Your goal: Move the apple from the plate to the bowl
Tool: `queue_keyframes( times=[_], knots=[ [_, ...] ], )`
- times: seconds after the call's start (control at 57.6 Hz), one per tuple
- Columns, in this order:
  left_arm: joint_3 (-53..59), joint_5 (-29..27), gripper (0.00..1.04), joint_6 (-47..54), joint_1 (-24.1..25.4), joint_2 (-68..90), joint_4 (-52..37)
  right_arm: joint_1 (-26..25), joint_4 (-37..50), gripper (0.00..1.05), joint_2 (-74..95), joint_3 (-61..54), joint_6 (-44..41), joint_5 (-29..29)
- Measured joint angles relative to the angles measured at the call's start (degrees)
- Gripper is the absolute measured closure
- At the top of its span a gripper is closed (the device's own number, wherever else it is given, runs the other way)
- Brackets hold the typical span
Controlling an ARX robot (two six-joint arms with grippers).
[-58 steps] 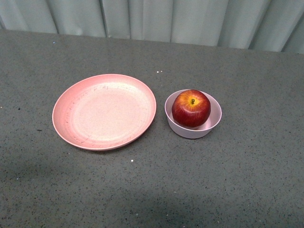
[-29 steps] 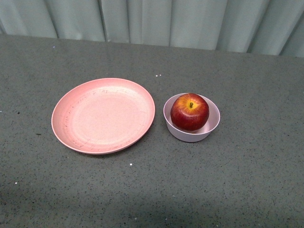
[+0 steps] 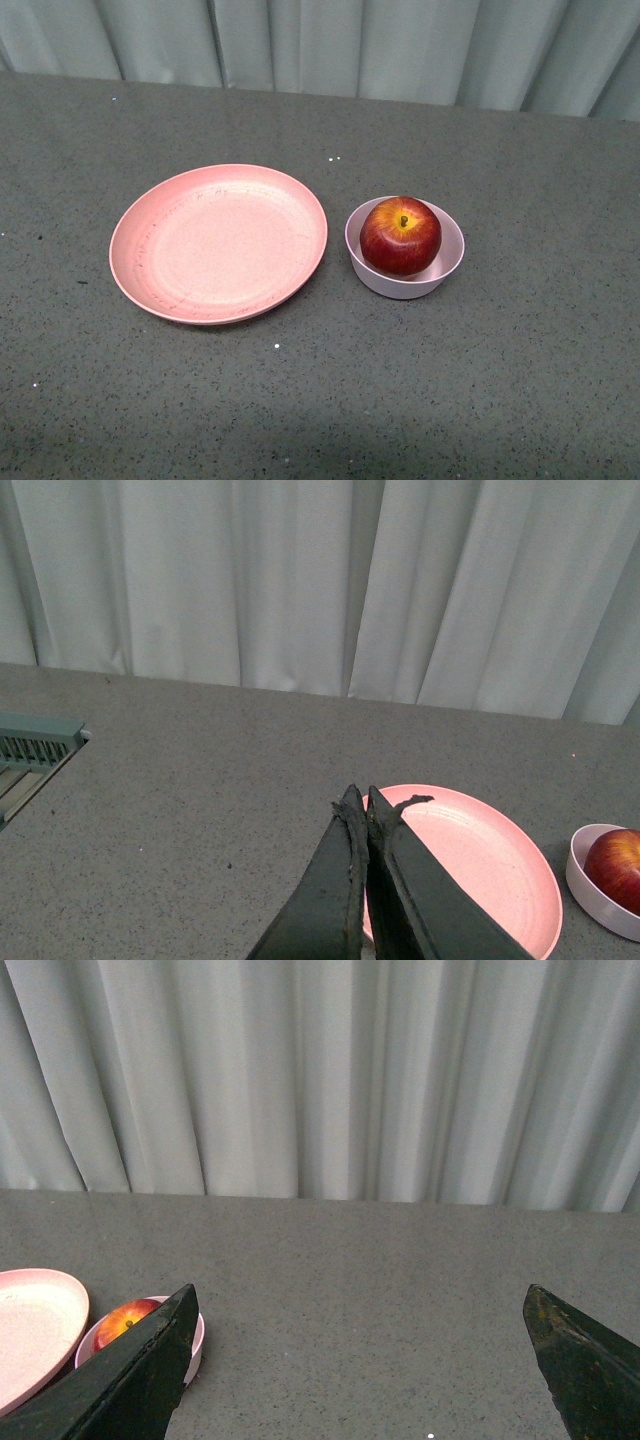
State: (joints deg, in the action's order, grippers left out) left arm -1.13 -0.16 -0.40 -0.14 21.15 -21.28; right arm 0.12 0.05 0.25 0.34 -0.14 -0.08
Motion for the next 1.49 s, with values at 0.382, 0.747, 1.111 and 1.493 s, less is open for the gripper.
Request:
queue_keyframes(
  times=[0.382, 0.747, 1.111, 1.493],
  knots=[
    [0.0, 0.0, 1.01, 0.0, 0.0, -8.4, 8.3, 0.0, 0.0, 0.09, 0.0, 0.0, 0.0, 0.0],
    [0.0, 0.1, 1.01, 0.0, 0.0, -20.8, 21.0, 0.0, 0.0, 0.09, 0.0, 0.0, 0.0, 0.0],
    [0.0, 0.1, 0.47, 0.0, 0.0, -20.9, 21.2, 0.0, 0.0, 0.09, 0.0, 0.0, 0.0, 0.0],
    [0.0, 0.1, 0.07, 0.2, 0.0, -20.9, 21.2, 0.0, 0.0, 0.09, 0.0, 0.0, 0.0, 0.0]
  ],
)
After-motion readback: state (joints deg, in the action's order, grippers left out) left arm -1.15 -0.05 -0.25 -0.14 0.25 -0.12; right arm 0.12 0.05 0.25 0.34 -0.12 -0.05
